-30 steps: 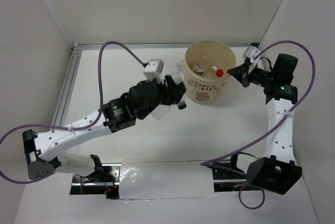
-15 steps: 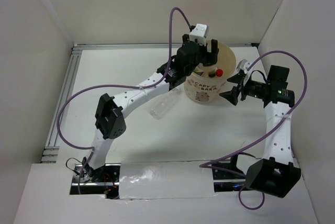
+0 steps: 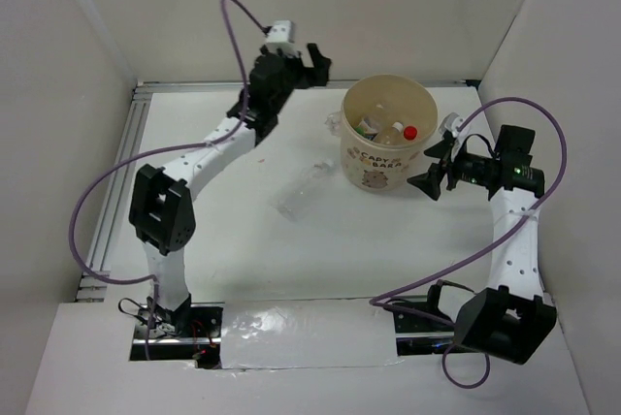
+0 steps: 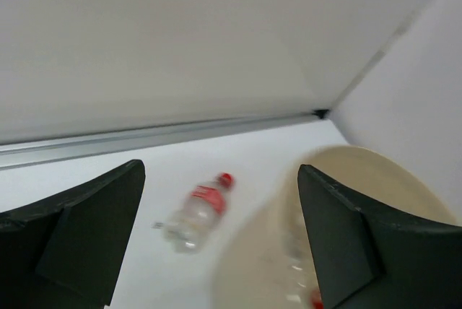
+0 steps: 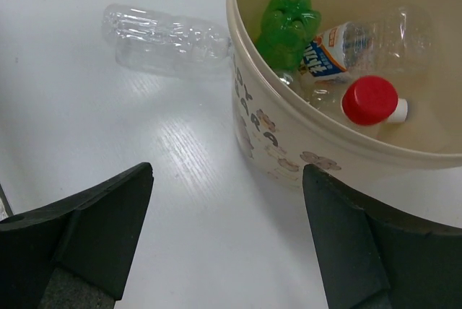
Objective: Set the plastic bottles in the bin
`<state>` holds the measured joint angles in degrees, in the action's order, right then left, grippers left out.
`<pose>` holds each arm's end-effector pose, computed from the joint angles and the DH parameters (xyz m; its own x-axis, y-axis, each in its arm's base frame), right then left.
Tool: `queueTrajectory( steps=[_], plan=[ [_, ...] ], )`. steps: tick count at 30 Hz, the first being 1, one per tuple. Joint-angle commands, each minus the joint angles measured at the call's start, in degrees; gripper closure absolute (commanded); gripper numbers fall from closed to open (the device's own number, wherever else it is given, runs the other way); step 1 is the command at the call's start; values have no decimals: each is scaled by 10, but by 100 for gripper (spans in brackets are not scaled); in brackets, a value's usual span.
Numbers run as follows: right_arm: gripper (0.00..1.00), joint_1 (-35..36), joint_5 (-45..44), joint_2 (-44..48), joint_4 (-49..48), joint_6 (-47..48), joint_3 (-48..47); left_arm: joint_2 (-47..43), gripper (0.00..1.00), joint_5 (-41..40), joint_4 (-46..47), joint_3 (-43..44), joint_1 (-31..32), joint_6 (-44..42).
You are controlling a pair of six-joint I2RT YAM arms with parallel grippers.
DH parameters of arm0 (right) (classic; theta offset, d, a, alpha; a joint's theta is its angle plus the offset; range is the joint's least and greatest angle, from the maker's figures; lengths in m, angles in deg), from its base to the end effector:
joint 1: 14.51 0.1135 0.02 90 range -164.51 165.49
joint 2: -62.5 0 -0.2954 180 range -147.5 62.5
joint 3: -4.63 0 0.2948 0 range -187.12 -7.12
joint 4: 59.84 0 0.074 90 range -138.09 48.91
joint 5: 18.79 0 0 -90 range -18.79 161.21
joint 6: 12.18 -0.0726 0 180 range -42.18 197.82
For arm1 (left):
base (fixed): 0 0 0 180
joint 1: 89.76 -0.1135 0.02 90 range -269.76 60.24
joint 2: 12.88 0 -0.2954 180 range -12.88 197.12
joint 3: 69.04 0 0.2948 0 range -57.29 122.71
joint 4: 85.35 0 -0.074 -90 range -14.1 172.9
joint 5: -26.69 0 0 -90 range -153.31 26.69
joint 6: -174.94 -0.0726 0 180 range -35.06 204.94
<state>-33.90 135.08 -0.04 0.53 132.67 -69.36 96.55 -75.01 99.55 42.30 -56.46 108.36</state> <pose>0.2502 -0.0190 0.3543 -0.0739 -0.3557 -0.9317 -0.8176 0.5566 -0.1477 0.4736 -0.2935 0.4191 -0.0559 -0.4290 -0.9016 0.3783 0.8266 -0.4167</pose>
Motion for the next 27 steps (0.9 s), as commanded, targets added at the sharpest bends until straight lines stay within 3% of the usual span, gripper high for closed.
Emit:
queueTrajectory(
  steps=[1, 10, 14, 27],
  plan=[
    [9, -7, -2, -10, 0, -20, 5, 17, 2, 93, 36, -9, -89, 58],
    [9, -33, -8, -50, -1, -54, -34, 250, 1, 229, -1, 160, -120, 37],
    [8, -46, -21, -50, 17, -59, -34, 312, 1, 278, -2, 210, -126, 43],
    [8, -64, -21, -62, 30, -64, -24, 381, 1, 376, 8, 235, -109, 9]
  ],
)
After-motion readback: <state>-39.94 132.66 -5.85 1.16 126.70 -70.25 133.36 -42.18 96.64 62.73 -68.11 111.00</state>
